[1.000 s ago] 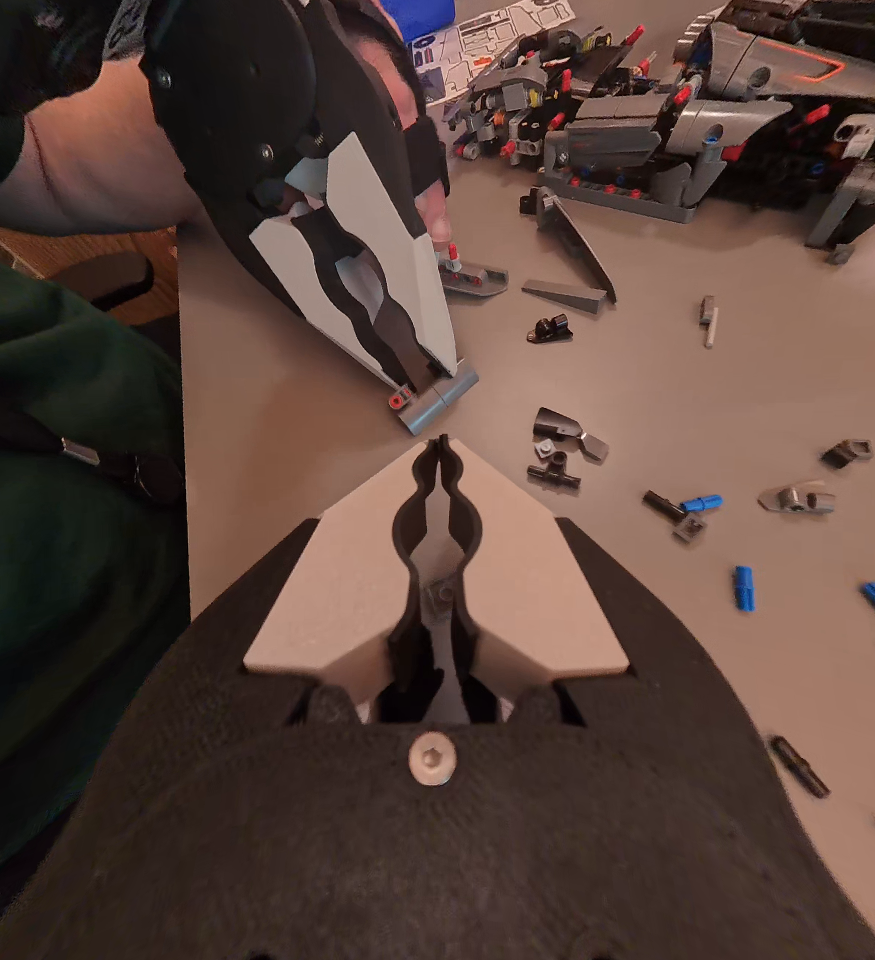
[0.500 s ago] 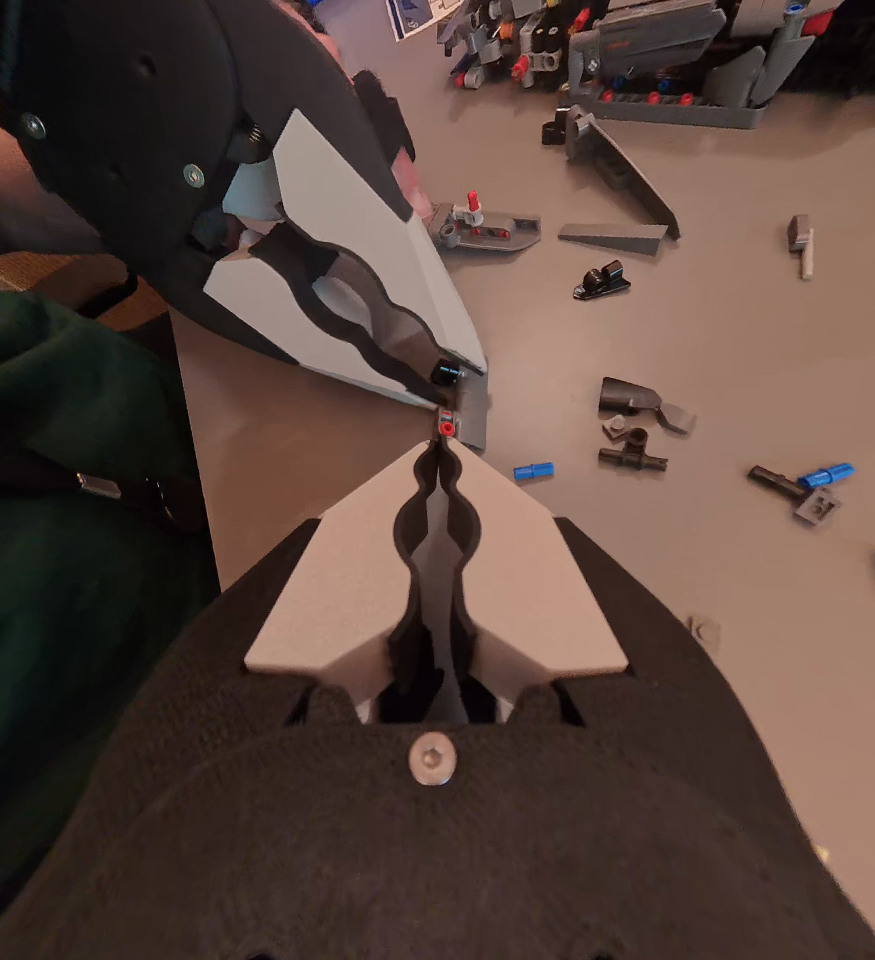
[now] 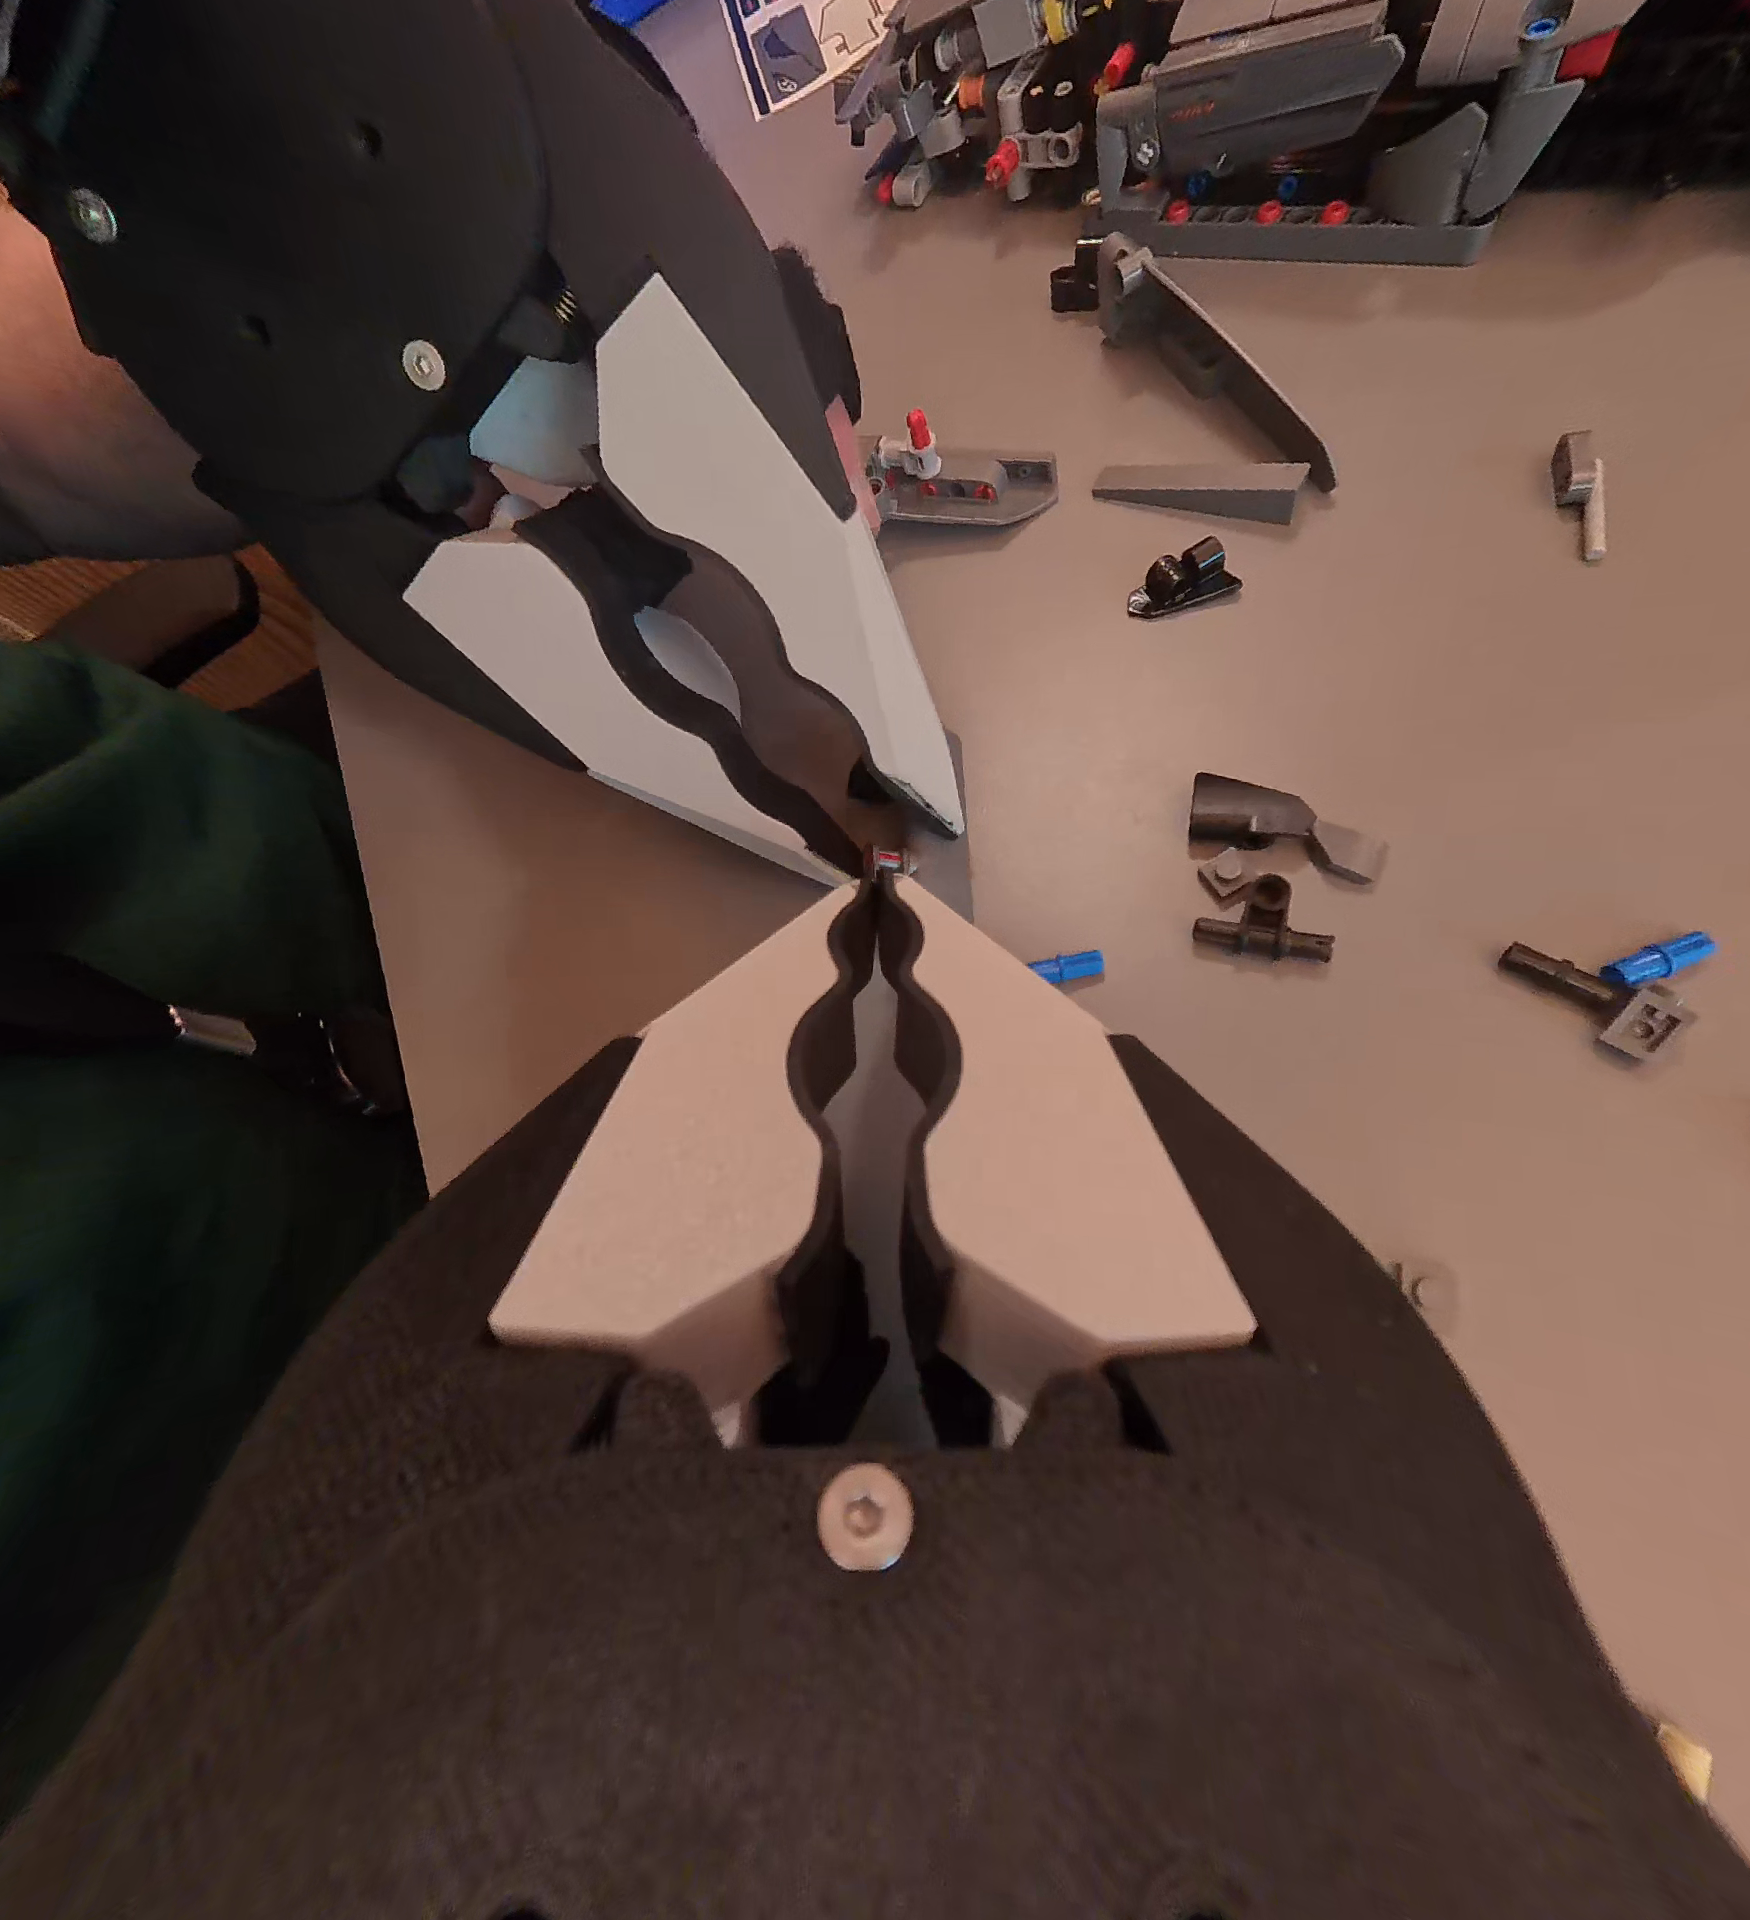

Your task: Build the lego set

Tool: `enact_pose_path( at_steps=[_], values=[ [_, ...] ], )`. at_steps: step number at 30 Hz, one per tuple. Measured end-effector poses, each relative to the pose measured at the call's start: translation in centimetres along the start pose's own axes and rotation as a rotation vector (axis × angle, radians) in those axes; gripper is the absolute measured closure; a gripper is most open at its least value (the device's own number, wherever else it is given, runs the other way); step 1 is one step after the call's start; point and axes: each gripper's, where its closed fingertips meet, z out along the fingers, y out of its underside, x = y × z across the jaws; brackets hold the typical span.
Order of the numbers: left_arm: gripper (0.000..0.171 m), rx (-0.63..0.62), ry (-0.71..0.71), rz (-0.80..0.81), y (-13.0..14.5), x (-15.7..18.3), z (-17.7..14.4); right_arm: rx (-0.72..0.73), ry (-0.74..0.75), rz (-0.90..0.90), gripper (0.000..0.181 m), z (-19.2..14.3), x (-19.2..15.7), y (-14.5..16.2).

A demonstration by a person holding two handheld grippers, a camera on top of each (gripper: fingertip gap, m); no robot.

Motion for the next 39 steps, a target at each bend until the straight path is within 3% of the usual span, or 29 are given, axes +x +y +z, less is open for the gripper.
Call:
enact_pose_path(
  at_steps=[9, 20, 30, 39],
  values=[
    [0.158, -0.011, -0.058, 0.014, -0.28, -0.20, 0.28, -0.013, 0.085, -0.035, 0.181, -0.63, 0.99, -0.28],
    [0.159, -0.037, -0.098, 0.050, -0.46, -0.23, 0.41, -0.143, 0.124, -0.081, 0.181, -0.12, 0.94, 0.34],
    [0.160, -0.053, -0.136, 0.089, -0.56, -0.20, 0.47, -0.247, 0.088, -0.028, 0.181, 0.04, 0.65, 0.32],
    [0.161, -0.066, -0.173, 0.137, -0.60, -0.16, 0.50, -0.228, 0.016, 0.073, 0.181, 0.00, 0.61, 0.37]
  ],
)
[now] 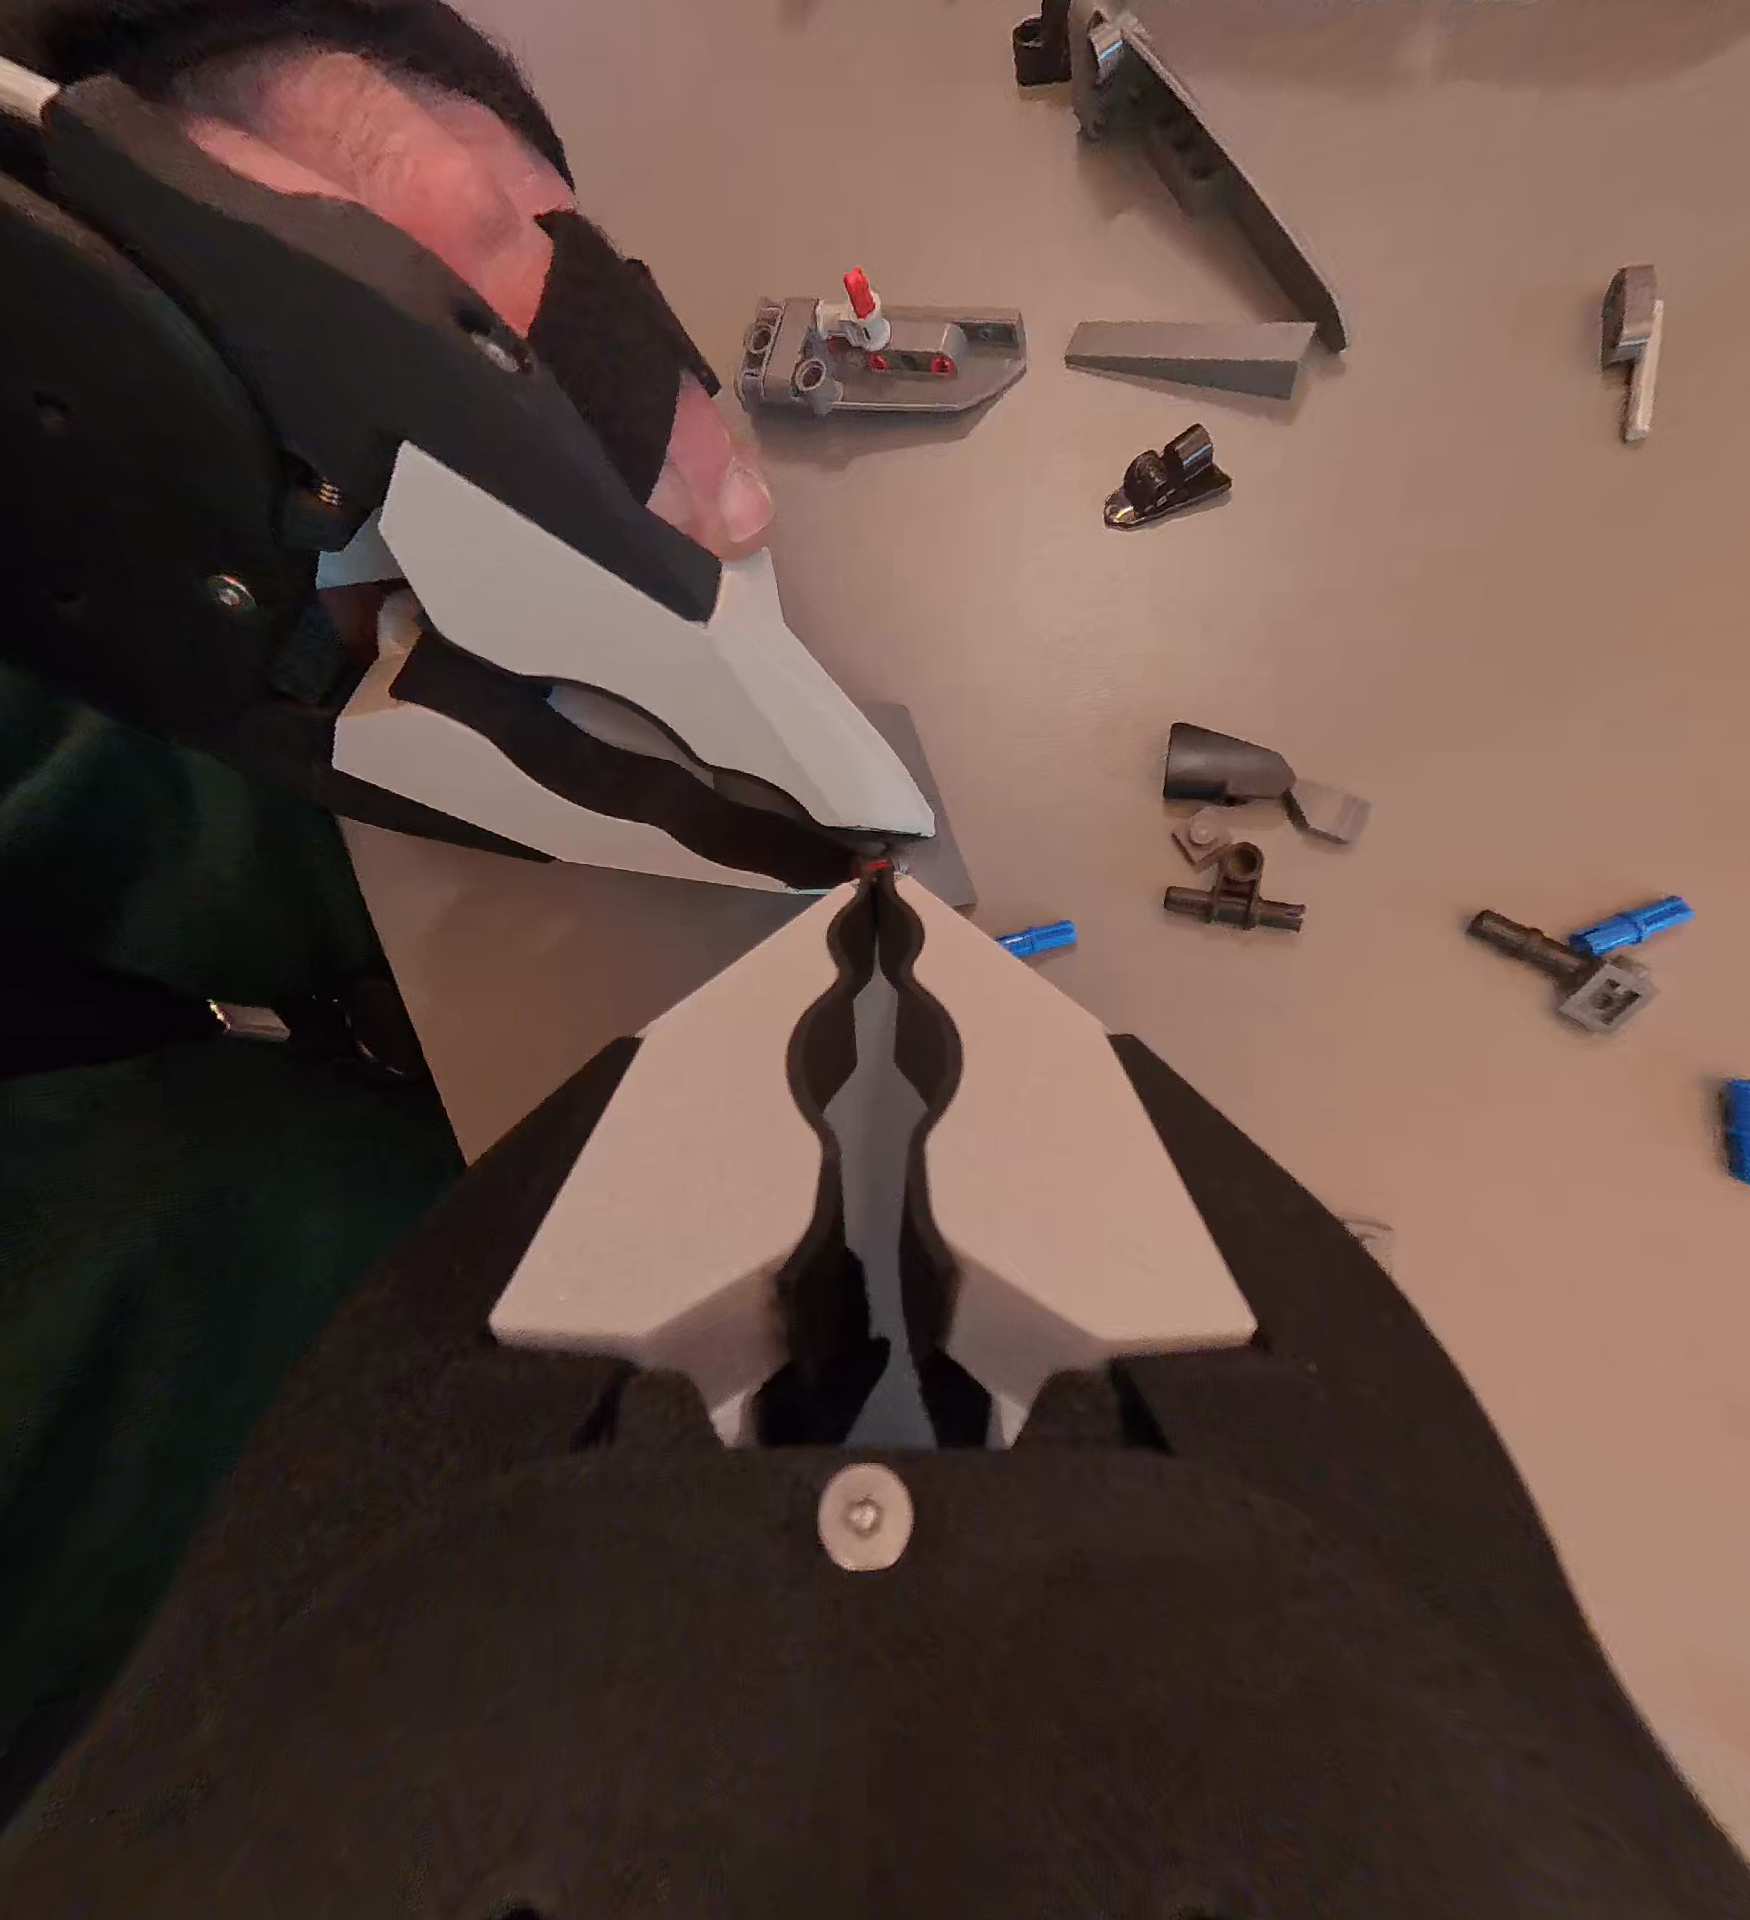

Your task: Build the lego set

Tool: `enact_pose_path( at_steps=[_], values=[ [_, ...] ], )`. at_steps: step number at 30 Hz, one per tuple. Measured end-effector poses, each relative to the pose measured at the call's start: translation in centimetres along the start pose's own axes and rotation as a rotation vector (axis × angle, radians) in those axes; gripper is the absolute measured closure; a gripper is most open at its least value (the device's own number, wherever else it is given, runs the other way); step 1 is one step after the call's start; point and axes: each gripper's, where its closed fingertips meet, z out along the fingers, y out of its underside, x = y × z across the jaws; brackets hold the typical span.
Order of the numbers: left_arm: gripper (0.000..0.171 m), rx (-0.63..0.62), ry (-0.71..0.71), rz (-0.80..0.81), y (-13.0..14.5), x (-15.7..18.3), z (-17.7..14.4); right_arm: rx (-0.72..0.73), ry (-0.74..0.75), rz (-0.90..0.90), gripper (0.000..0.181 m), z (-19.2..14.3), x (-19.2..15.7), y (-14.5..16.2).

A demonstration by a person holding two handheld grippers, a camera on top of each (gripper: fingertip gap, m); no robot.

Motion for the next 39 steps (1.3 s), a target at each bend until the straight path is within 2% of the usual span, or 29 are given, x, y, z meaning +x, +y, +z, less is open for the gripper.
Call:
enact_pose_path(
  at_steps=[13, 19, 28, 39],
  values=[
    [0.162, -0.021, -0.056, 0.090, -0.04, 0.05, 0.00, -0.009, -0.162, 0.192, 0.181, 0.12, -0.08, -0.02],
    [0.162, -0.019, -0.074, 0.114, -0.06, 0.08, -0.01, -0.023, -0.204, 0.210, 0.181, 0.54, -0.23, -0.23],
    [0.162, 0.002, -0.061, 0.105, -0.32, 0.16, 0.09, 0.076, -0.305, 0.277, 0.181, 0.05, -0.06, -0.07],
    [0.162, 0.012, -0.060, 0.108, -0.43, 0.13, 0.18, 0.130, -0.381, 0.316, 0.181, -0.19, 0.09, 0.01]
  ],
)
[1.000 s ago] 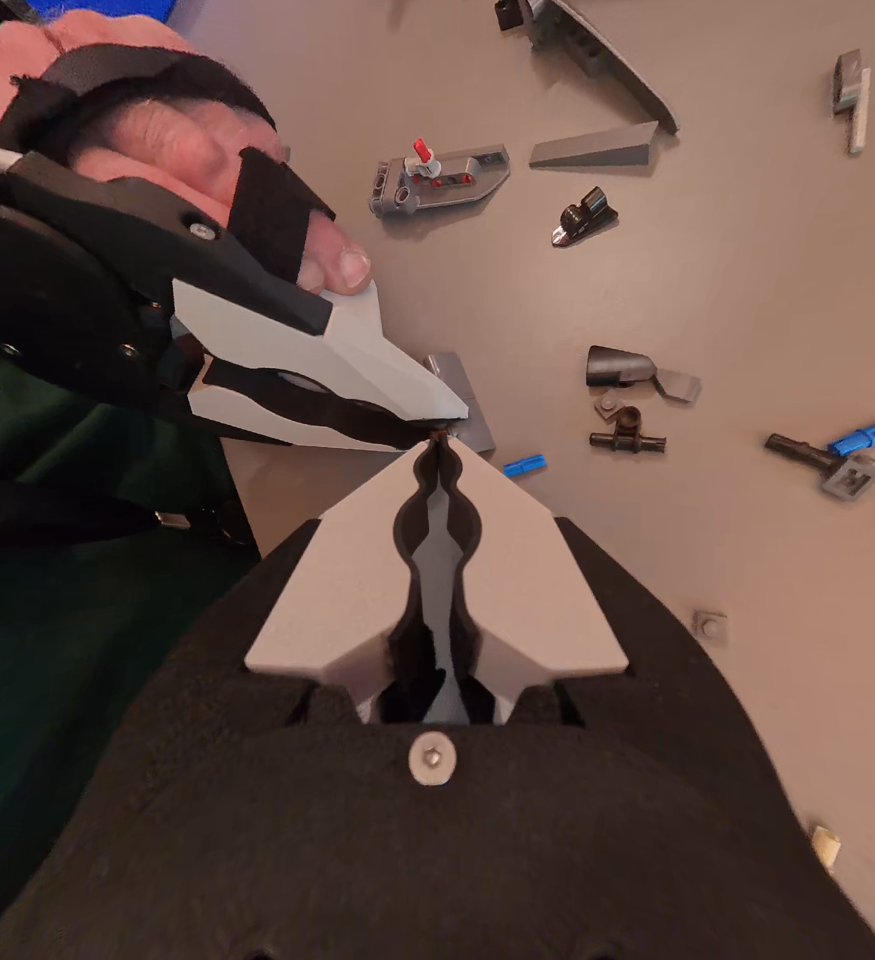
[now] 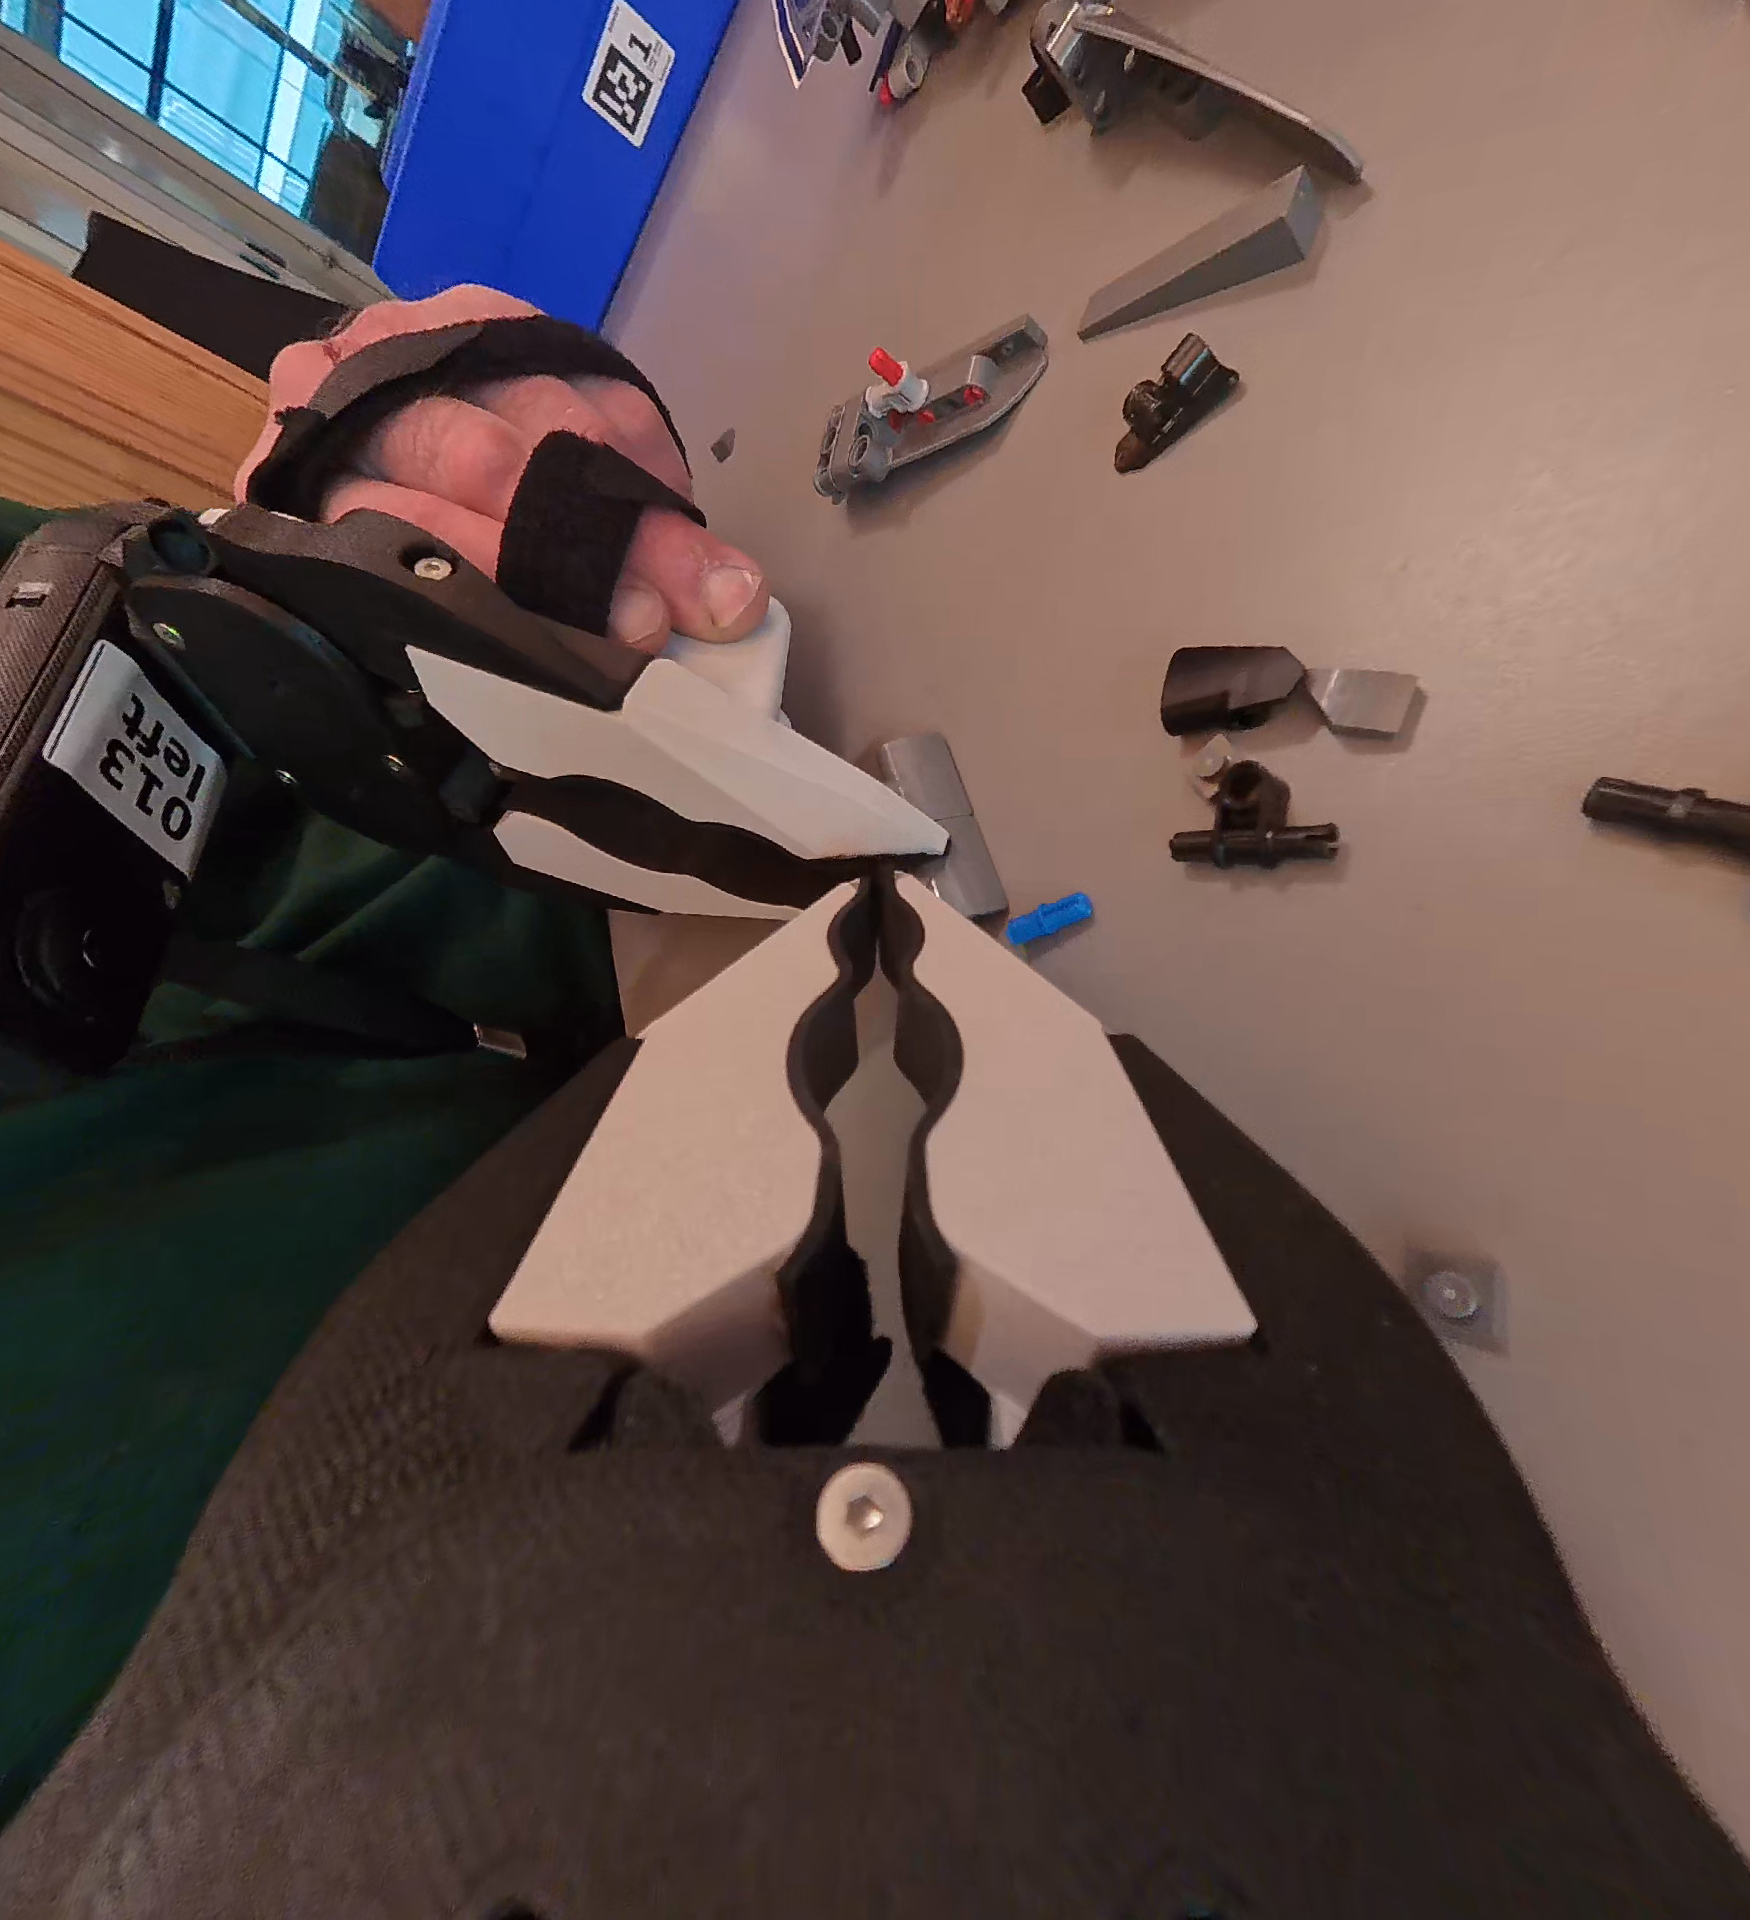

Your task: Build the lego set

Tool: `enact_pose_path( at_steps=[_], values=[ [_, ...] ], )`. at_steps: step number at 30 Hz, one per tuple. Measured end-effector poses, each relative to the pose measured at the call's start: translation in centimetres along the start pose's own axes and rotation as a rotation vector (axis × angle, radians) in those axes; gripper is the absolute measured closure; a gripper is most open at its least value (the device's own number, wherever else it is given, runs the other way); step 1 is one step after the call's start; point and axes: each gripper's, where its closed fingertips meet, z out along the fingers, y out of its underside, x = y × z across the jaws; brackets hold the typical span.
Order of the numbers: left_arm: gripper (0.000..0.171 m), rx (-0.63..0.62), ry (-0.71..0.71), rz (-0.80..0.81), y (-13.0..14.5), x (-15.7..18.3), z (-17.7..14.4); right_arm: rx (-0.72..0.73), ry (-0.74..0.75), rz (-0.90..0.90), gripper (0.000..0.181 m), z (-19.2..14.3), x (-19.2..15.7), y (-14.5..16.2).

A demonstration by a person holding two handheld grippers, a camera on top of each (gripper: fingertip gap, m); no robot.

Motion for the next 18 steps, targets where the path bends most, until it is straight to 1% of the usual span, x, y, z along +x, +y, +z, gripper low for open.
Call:
enact_pose_path(
  at_steps=[18],
  values=[
    [0.163, 0.004, -0.003, 0.005, -0.01, -0.01, -0.01, 0.011, -0.025, 0.035, 0.181, -0.20, 0.09, 0.13]
  ],
)
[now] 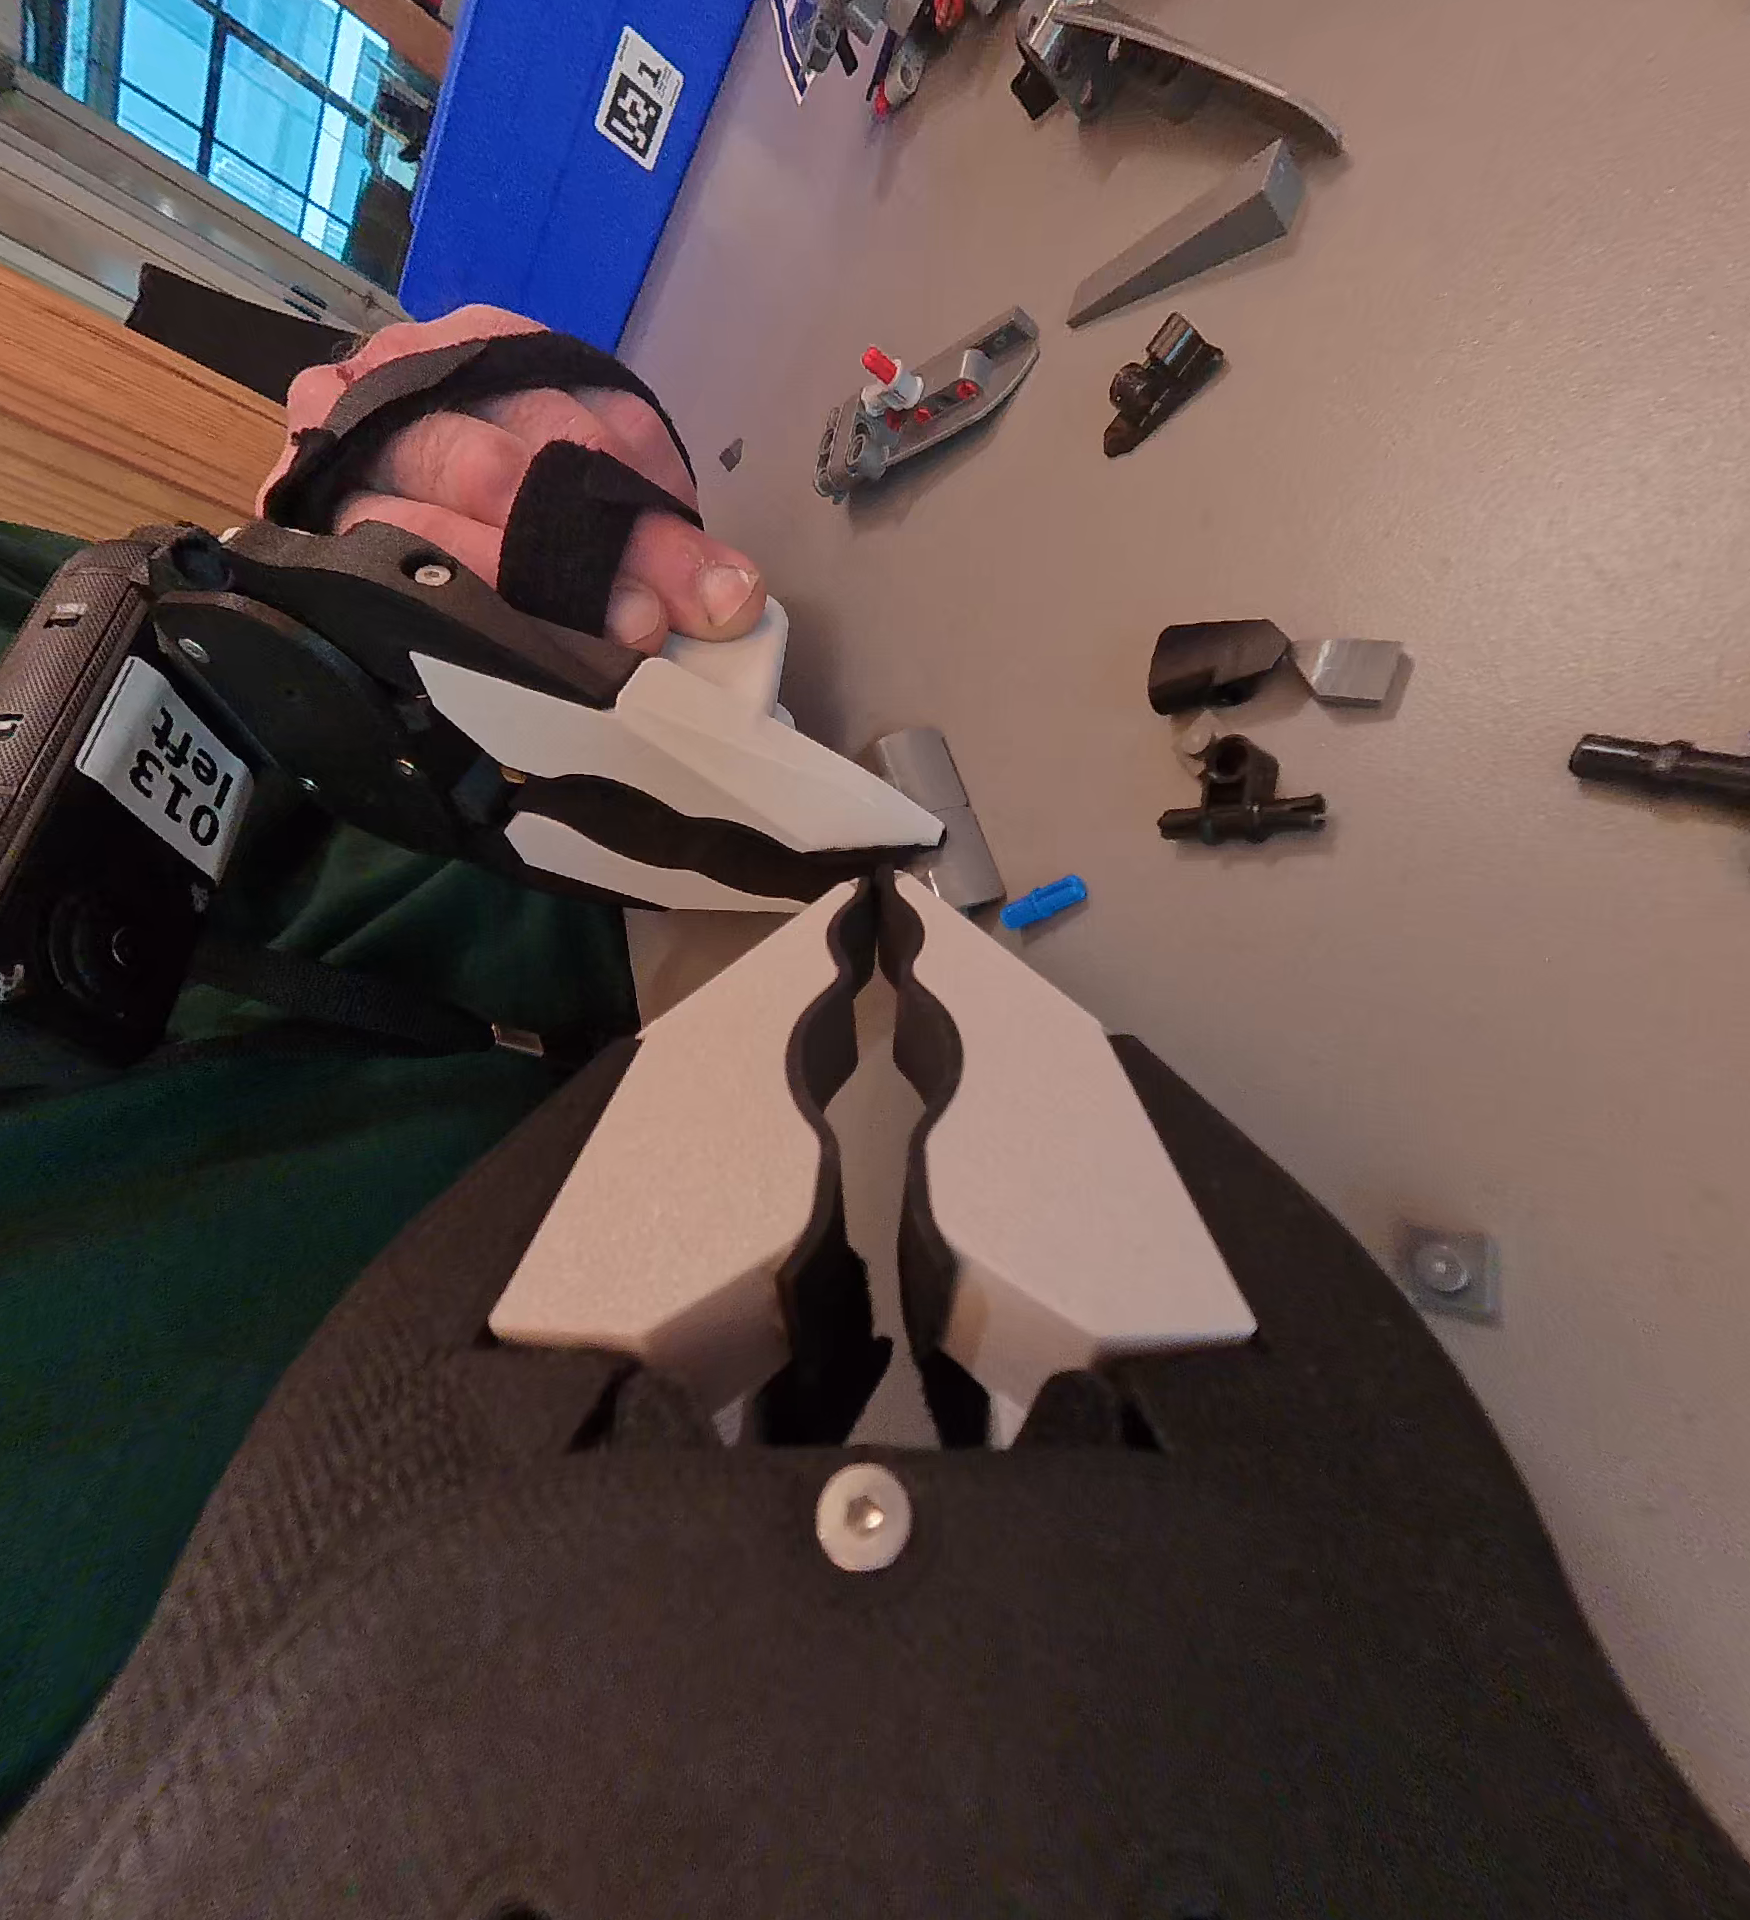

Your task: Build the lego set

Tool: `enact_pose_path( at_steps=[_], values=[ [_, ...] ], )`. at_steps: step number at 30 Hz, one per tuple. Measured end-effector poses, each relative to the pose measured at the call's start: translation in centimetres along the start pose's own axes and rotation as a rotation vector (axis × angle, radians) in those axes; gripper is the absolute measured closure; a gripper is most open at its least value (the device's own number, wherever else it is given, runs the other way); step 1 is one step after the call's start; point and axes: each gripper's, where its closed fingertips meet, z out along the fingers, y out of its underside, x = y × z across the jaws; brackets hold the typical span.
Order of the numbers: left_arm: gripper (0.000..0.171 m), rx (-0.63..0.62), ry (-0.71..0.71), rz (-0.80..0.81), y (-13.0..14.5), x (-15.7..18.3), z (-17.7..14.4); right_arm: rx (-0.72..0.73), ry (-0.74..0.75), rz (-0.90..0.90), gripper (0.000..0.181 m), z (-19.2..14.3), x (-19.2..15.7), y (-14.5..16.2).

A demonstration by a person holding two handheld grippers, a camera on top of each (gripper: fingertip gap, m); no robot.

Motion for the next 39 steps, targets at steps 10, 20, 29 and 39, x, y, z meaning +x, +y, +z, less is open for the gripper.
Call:
enact_pose_path(
  at_steps=[10, 20, 29, 39],
  values=[
    [0.165, 0.009, -0.003, 0.004, -0.07, -0.01, 0.00, -0.018, 0.047, 0.012, 0.181, -0.51, 0.78, 0.72],
    [0.165, 0.011, 0.001, -0.003, -0.08, -0.01, 0.04, -0.010, 0.055, -0.036, 0.181, -0.38, 0.43, 0.58],
    [0.165, 0.015, 0.002, -0.005, -0.15, 0.02, 0.03, -0.018, 0.060, -0.073, 0.181, -0.28, 0.19, 0.77],
    [0.165, 0.014, -0.003, -0.008, -0.23, 0.05, 0.01, -0.025, 0.070, -0.100, 0.181, -0.09, 0.11, 0.86]
  ],
)
